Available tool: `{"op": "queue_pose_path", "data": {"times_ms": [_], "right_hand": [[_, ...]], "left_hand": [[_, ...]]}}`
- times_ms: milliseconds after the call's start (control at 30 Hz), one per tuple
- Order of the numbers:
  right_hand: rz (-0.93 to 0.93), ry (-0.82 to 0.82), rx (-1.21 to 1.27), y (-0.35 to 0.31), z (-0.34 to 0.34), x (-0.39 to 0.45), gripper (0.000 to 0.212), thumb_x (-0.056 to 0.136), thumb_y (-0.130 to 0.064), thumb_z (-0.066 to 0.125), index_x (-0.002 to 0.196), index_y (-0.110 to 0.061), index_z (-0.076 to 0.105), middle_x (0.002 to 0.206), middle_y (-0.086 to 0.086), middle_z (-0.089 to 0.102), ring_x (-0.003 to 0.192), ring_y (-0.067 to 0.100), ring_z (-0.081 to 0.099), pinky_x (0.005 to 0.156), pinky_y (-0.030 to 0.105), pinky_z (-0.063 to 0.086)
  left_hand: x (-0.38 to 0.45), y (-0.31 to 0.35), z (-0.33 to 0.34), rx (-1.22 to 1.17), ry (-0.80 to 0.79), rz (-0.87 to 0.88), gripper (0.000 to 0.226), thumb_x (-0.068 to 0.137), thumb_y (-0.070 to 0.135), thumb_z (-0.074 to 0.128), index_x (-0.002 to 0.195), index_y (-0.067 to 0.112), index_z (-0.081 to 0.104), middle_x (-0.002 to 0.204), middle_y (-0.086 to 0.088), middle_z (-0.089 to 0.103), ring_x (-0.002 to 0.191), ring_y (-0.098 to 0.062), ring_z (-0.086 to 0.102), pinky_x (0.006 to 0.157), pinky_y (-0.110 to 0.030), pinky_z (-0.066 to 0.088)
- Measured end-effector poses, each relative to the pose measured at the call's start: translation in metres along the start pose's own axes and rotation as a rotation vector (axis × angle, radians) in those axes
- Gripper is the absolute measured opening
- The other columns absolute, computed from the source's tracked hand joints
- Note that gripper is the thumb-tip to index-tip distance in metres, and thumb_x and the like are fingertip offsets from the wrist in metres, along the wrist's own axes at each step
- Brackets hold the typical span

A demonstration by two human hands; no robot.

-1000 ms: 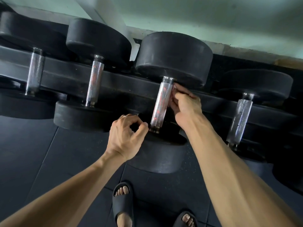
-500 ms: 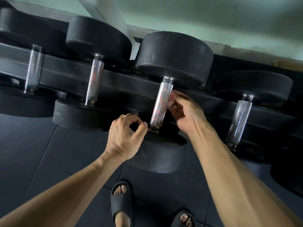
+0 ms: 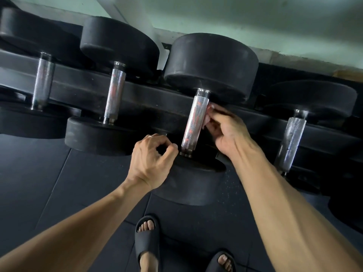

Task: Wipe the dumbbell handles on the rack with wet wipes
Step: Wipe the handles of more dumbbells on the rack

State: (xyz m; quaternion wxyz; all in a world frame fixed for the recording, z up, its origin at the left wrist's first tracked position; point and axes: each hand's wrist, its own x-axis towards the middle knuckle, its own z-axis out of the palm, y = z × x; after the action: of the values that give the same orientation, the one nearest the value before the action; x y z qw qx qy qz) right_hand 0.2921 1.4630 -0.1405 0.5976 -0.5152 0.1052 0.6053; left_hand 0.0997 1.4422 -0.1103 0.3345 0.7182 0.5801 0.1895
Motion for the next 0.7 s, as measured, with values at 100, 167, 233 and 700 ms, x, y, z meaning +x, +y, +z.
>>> {"op": "queue_pose_path", "data": {"times_ms": [100, 167, 233, 700], "right_hand": [[0.095, -0.062, -0.373, 0.014, -0.017, -0.012, 0.027, 0.085, 0.018, 0.058, 0.078, -0.005, 0.07, 0.063, 0.007, 0.072, 0.056, 0.016, 0.068, 0.056, 0.025, 0.06], [0.13, -0.149, -0.608, 0.015, -0.027, -0.02, 0.032, 0.081, 0.023, 0.058, 0.074, -0.006, 0.071, 0.061, 0.009, 0.071, 0.052, 0.016, 0.067, 0.059, 0.028, 0.059], [0.09, -0.123, -0.549, 0.008, -0.023, -0.01, 0.034, 0.081, 0.024, 0.056, 0.071, -0.006, 0.07, 0.06, 0.009, 0.07, 0.051, 0.018, 0.066, 0.058, 0.03, 0.057], [-0.009, 0.005, -0.054, 0.005, 0.011, 0.014, 0.037, 0.09, 0.017, 0.044, 0.083, -0.007, 0.072, 0.08, 0.008, 0.075, 0.075, 0.02, 0.071, 0.074, 0.028, 0.059]], "left_hand": [[0.0, 0.001, -0.001, -0.002, -0.003, -0.001, 0.045, 0.072, 0.048, 0.042, 0.061, 0.011, 0.065, 0.061, 0.005, 0.06, 0.072, -0.012, 0.054, 0.061, -0.016, 0.033], [0.0, 0.001, -0.001, -0.001, 0.0, -0.005, 0.045, 0.072, 0.048, 0.042, 0.062, 0.01, 0.065, 0.062, 0.004, 0.061, 0.072, -0.012, 0.054, 0.061, -0.018, 0.035], [0.0, 0.001, 0.0, -0.002, 0.001, -0.007, 0.047, 0.071, 0.048, 0.041, 0.062, 0.01, 0.066, 0.063, 0.003, 0.062, 0.073, -0.012, 0.054, 0.062, -0.017, 0.035], [0.0, 0.002, 0.0, 0.003, 0.007, -0.012, 0.045, 0.071, 0.047, 0.041, 0.061, 0.01, 0.065, 0.061, 0.004, 0.058, 0.069, -0.013, 0.052, 0.058, -0.018, 0.032]]}}
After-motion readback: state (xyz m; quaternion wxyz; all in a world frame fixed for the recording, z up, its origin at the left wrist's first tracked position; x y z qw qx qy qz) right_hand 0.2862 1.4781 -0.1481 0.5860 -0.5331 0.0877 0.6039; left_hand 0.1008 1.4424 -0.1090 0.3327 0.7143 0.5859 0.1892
